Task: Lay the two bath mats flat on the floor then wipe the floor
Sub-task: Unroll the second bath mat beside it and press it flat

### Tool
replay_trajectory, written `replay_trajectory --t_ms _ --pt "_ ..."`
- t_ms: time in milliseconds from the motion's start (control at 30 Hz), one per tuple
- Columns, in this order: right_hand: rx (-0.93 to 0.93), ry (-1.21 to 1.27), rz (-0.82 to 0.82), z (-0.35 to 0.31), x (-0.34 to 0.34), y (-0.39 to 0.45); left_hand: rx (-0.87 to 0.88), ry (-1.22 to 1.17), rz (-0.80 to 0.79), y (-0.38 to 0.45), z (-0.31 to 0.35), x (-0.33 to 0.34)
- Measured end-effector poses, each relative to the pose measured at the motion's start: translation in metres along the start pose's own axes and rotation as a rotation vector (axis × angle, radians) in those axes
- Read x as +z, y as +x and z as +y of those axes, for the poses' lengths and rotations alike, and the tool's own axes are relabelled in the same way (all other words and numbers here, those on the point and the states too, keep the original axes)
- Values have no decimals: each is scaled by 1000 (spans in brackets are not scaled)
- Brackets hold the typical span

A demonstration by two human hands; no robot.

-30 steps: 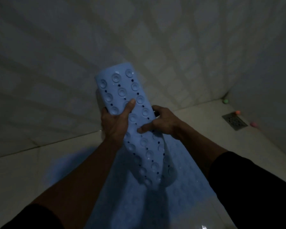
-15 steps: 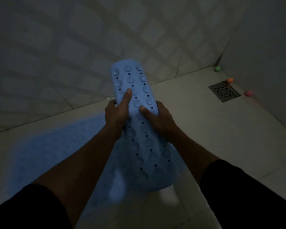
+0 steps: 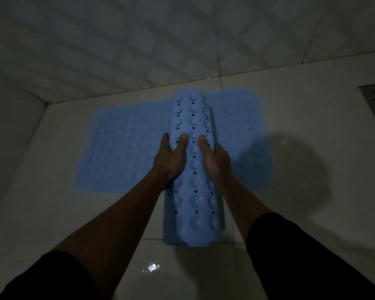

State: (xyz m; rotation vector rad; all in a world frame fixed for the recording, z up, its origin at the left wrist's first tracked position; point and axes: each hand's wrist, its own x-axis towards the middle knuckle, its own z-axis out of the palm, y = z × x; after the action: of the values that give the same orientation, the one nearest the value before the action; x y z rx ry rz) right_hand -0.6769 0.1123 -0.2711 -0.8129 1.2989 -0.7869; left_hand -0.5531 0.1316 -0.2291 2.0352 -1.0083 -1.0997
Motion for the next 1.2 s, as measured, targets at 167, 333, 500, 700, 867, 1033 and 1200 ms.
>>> replay_trajectory --t_ms 167,333,500,700,867,1033,1200 --pt "45 -53 -84 3 16 -27 21 6 95 -24 -23 -17" --pt "4 -112 -22 9 20 -54 115 -62 96 -39 -43 -20" --pt "-19 -246 66 28 37 -101 137 -109 46 -60 -82 -25" --pt "-22 -366 198 44 7 -147 150 -166 -98 -93 -103 -2" --pt "-29 -382 254 68 -26 -169 158 -216 -166 -123 -117 37" --pt "-24 -333 262 99 -65 -196 98 -253 -204 -152 -149 83" --pt "-35 -293 276 121 -102 -215 77 -261 -242 -182 -152 114"
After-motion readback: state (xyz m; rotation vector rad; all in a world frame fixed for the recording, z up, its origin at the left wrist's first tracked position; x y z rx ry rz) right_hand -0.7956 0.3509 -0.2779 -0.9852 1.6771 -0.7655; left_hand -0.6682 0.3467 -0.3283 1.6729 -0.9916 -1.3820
